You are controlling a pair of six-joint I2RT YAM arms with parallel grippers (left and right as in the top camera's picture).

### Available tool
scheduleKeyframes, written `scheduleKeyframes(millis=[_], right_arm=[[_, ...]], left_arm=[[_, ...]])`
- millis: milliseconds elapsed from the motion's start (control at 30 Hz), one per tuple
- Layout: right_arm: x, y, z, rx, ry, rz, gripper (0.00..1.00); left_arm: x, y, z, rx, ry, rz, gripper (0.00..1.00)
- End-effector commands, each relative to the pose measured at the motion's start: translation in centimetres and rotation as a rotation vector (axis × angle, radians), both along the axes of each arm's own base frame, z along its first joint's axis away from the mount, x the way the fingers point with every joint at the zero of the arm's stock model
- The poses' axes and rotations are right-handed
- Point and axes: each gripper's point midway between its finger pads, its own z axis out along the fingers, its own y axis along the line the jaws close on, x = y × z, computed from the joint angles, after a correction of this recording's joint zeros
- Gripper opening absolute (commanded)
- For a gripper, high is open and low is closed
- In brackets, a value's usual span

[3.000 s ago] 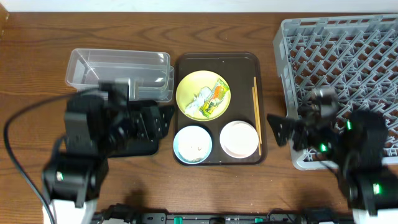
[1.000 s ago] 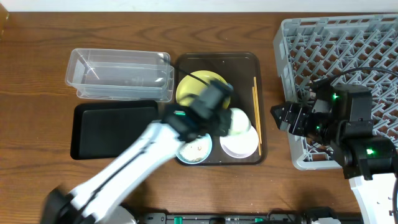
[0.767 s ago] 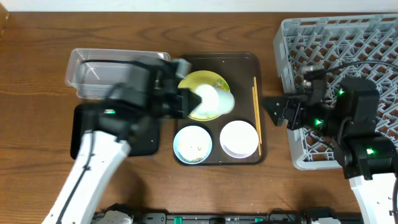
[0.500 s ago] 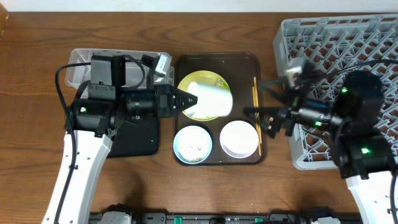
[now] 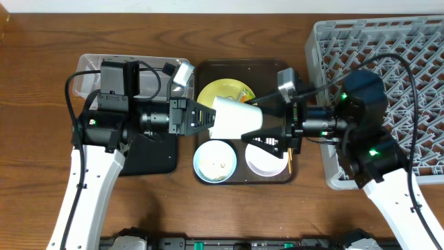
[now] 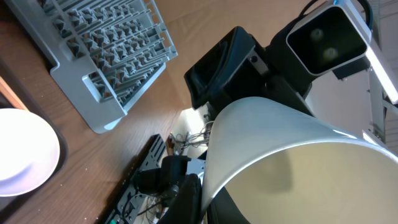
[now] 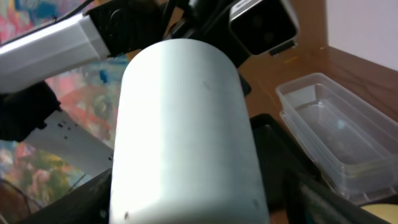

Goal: Sort waste into correct bins and load items into the dishwasher rack

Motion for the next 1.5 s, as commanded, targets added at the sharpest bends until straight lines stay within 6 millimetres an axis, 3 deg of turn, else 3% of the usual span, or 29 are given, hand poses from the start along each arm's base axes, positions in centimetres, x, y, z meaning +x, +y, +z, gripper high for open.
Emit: scheduleKeyframes(millis=[0,100,233,267,400,467,567,667,867,967,1100,1133,1167,1200,1267,1400,1467], right_arm=[[-0.1,0.3,1.0,0.019,-0.022,0.014,0.80],[-0.5,0.3,1.5,0.036,-0.043,0.036,0.80],[-0.5,0.3,1.7,0.043,-0.030,0.039,0.64],[-0.5,0.3,1.7,0.043,-0.031,0.038,0.65],[-0.5,0.5,1.7,0.042,-0.037,0.039,0.82],[-0.6,0.6,1.7,0.042,-0.037,0.037,0.80],[-0.6,0.6,1.7,0.041,-0.037,0.038,0.69],[-0.6,0.6,1.7,0.042,-0.037,0.038,0.67],[-0.8,0.9,1.7,0.041,-0.040,0.047,0.82],[-0.8,0.9,1.8,0.043,-0.044,0.046,0.67],[-0.8,0.9,1.8,0.042,-0.044,0.046,0.65],[-0.8,0.9,1.8,0.043,-0.045,0.045,0.64],[-0.8,0.8,1.8,0.044,-0.047,0.043,0.64],[-0.6,0.7,1.9,0.044,-0.048,0.036,0.61],[-0.2,0.0,2.0,0.044,-0.048,0.010,0.58],[1.4,-3.4,2.0,0.025,0.009,-0.122,0.56],[2.7,-6.1,1.2,-0.003,0.078,-0.258,0.54]], left_arm=[[-0.7,-0.1,1.1,-0.039,-0.025,-0.038,0.06],[-0.7,-0.1,1.1,-0.039,-0.025,-0.038,0.07],[-0.6,-0.1,1.1,-0.039,-0.025,-0.038,0.07],[-0.6,-0.1,1.1,-0.039,-0.025,-0.038,0.06],[-0.6,-0.1,1.0,-0.034,-0.027,-0.033,0.06],[-0.5,-0.1,1.0,-0.030,-0.027,-0.030,0.06],[-0.4,-0.1,0.9,-0.025,-0.028,-0.025,0.06],[-0.4,-0.1,0.9,-0.025,-0.032,-0.025,0.06],[-0.3,-0.1,1.0,-0.027,-0.044,-0.025,0.06],[-0.2,-0.1,1.0,-0.028,-0.053,-0.025,0.06],[-0.2,-0.1,1.0,-0.028,-0.053,-0.025,0.06],[-0.2,-0.1,1.0,-0.028,-0.053,-0.025,0.08],[-0.2,-0.1,1.0,-0.028,-0.053,-0.025,0.17],[-0.2,-0.1,1.0,-0.028,-0.053,-0.025,0.34],[-0.2,-0.1,1.0,-0.028,-0.053,-0.025,0.49],[-0.2,-0.1,1.0,-0.028,-0.053,-0.025,0.54],[-0.2,-0.1,1.0,-0.028,-0.054,-0.025,0.55]])
